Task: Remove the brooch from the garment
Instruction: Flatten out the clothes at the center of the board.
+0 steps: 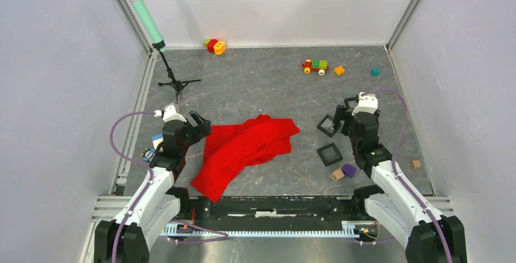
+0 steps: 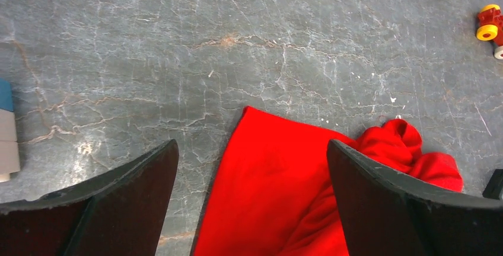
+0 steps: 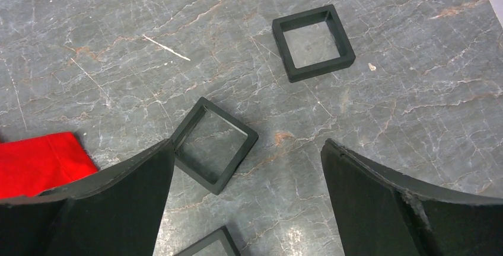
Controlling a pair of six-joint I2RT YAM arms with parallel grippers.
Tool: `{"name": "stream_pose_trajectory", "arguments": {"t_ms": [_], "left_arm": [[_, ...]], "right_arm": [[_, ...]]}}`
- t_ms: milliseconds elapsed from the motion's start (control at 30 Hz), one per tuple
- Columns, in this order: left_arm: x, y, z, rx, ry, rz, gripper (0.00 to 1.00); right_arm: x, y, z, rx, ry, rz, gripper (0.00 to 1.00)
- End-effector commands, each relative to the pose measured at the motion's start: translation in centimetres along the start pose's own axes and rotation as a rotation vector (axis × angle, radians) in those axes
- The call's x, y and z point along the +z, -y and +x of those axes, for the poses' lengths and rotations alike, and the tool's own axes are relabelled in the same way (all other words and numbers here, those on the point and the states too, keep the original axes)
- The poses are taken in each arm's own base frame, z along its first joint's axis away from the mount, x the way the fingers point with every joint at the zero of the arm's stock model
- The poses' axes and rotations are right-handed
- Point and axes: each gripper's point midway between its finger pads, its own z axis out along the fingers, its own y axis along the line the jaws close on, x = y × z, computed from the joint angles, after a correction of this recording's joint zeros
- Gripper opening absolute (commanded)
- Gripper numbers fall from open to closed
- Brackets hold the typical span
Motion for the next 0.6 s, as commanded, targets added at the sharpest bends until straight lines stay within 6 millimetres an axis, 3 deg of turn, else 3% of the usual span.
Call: {"name": "stream_pose_trajectory", "arguments": {"t_ms": [0, 200, 333, 433, 567], "left_arm": [[-0.6, -0.1, -2.3, -0.030, 0.089, -0.032, 1.00], [-1.2, 1.5, -1.1, -0.043, 0.092, 0.106, 1.00], [-1.4, 2.0, -1.1, -0.056, 0.101, 0.140, 1.00], [-1.4, 3.9, -0.4, -0.052, 0.065, 0.251, 1.00], [-1.7, 6.6, 0.6, -0.036, -0.002, 0.404, 0.96]], "right_arm": [[-0.2, 0.3, -1.7, 0.000, 0.028, 0.025, 0.98], [-0.4, -1.2, -1.2, -0.032, 0.010, -0.072, 0.98], [-0.5, -5.2, -0.4, -0.062, -0.034, -0.301, 0.98], [-0.6, -8.3, 0.2, -0.073, -0.106, -0.438, 0.98], [-0.9, -11.8, 1.0, -0.127, -0.172, -0.526, 0.86]]}}
